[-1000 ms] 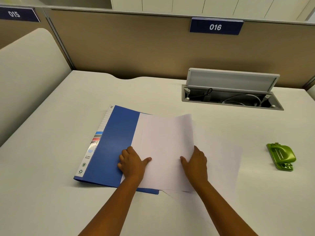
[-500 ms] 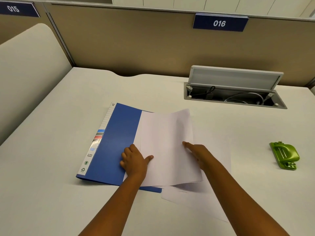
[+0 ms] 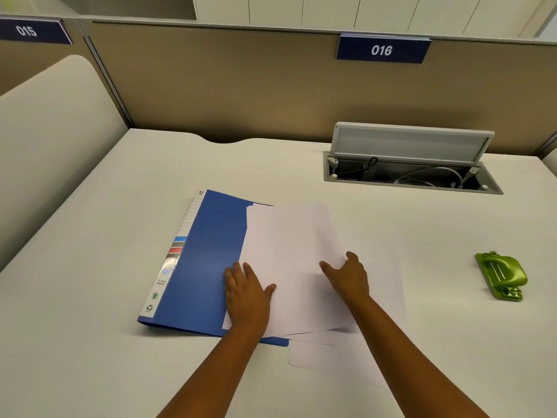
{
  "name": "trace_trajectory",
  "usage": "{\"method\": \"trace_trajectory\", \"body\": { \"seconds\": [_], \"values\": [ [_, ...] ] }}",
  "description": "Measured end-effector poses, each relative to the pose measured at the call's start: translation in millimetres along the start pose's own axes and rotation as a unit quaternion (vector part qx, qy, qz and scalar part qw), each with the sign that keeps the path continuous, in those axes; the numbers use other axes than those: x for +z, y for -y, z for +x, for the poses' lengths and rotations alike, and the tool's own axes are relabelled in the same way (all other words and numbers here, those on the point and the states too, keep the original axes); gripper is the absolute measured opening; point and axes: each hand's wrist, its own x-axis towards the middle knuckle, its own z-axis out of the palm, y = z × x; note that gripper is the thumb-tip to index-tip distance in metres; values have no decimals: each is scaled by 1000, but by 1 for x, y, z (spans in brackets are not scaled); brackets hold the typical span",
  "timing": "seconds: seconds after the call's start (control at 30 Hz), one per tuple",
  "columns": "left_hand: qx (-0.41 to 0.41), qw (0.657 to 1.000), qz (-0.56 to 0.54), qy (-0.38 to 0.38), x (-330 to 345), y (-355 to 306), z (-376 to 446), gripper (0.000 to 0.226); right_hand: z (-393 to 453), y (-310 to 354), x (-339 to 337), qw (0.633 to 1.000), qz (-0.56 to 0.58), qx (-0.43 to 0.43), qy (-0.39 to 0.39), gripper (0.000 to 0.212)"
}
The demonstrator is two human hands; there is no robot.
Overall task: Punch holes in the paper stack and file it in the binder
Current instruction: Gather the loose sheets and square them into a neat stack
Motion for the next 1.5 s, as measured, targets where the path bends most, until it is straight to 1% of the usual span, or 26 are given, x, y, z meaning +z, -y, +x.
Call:
{"method": "trace_trajectory", "body": {
  "seconds": [0.1, 0.2, 0.27, 0.37, 0.43, 0.47, 0.5, 0.53, 0.6, 0.67, 0.7, 0.73, 0.77, 0.8, 0.87, 0.9, 0.93, 0.97, 1.03, 1.1, 1.2, 1.23, 1.3, 1.4, 1.43, 1.5],
  "values": [
    [6, 1000, -9, 14, 1, 0, -2, 84, 3, 3, -2, 1000, 1, 2, 19, 67],
    [4, 1000, -11, 25, -2, 0, -1, 84, 9, 7, -7, 999, 8, 24, 40, 56],
    [1, 1000, -14, 28, -2, -1, -1, 85, 13, 9, -10, 993, 73, 46, 75, 47],
    [2, 1000, -10, 27, -2, -2, 0, 85, 10, 17, -17, 962, 203, 96, 154, 42],
    [1, 1000, -7, 30, -2, -2, 1, 85, 12, 19, -22, 953, 229, 88, 178, 33],
    [0, 999, -7, 31, -3, -2, 1, 85, 12, 20, -25, 957, 221, 76, 174, 24],
    [2, 1000, -12, 27, -5, -1, 2, 85, 12, 21, -29, 967, 190, 52, 159, 15],
    [5, 1000, -18, 16, -7, -1, 3, 85, 12, 19, -31, 980, 141, 21, 139, 12],
    [9, 999, -48, -24, -13, 0, 5, 82, 12, 17, -38, 993, 55, -41, 100, 16],
    [4, 992, -109, -70, -23, 3, 13, 79, 4, 16, -47, 993, 49, -76, 77, 20],
    [-6, 985, -155, -81, -28, 4, 19, 80, 0, 14, -53, 991, 60, -92, 76, 19],
    [-15, 975, -209, -74, -34, 6, 26, 82, -5, 11, -59, 989, 68, -109, 80, 18],
    [-16, 959, -279, -46, -39, 7, 34, 82, -10, 8, -66, 986, 72, -125, 85, 19],
    [-9, 933, -360, 3, -44, 6, 42, 77, -15, 4, -72, 984, 72, -139, 88, 22],
    [5, 853, -502, 143, -51, 1, 44, 59, -22, -4, -80, 981, 70, -150, 99, 28],
    [7, 823, -540, 174, -53, -4, 42, 53, -24, -8, -82, 981, 79, -146, 103, 31],
    [9, 816, -554, 162, -52, -9, 39, 48, -26, -11, -83, 980, 94, -140, 102, 33],
    [11, 819, -563, 114, -53, -14, 35, 42, -28, -13, -85, 980, 112, -139, 90, 34],
    [23, 827, -562, -9, -59, -26, 25, 30, -32, -12, -89, 976, 151, -151, 44, 30],
    [63, 804, -584, -92, -74, -36, 13, 23, -37, -9, -96, 968, 184, -169, 2, 26],
    [137, 764, -605, -177, -100, -47, -4, 8, -42, -1, -106, 954, 223, -200, -35, 24],
    [160, 751, -608, -202, -107, -49, -9, 8, -43, 1, -108, 949, 225, -214, -47, 24],
    [200, 729, -612, -232, -115, -54, -16, 14, -44, 4, -113, 941, 236, -231, -70, 22],
    [227, 702, -637, -222, -116, -58, -24, 37, -43, 6, -113, 922, 298, -232, -88, 23],
    [225, 698, -647, -209, -114, -59, -25, 40, -43, 5, -112, 921, 298, -232, -95, 22],
    [225, 692, -660, -187, -110, -58, -25, 34, -43, 4, -110, 924, 275, -242, -106, 20]
  ]
}}
